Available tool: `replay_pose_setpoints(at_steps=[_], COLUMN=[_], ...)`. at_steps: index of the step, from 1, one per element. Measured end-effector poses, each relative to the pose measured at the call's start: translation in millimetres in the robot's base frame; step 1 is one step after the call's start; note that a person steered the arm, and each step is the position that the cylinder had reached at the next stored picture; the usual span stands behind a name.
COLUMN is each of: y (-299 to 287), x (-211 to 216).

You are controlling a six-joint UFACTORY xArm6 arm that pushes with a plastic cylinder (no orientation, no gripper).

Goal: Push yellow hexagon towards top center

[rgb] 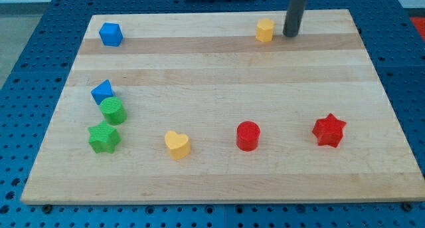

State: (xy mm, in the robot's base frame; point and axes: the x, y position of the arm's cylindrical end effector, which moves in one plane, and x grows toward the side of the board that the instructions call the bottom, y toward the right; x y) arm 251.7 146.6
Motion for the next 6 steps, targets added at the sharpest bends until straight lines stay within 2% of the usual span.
replay_pose_setpoints(at_steps=[2, 6], y=[-22, -106], x=[5, 57])
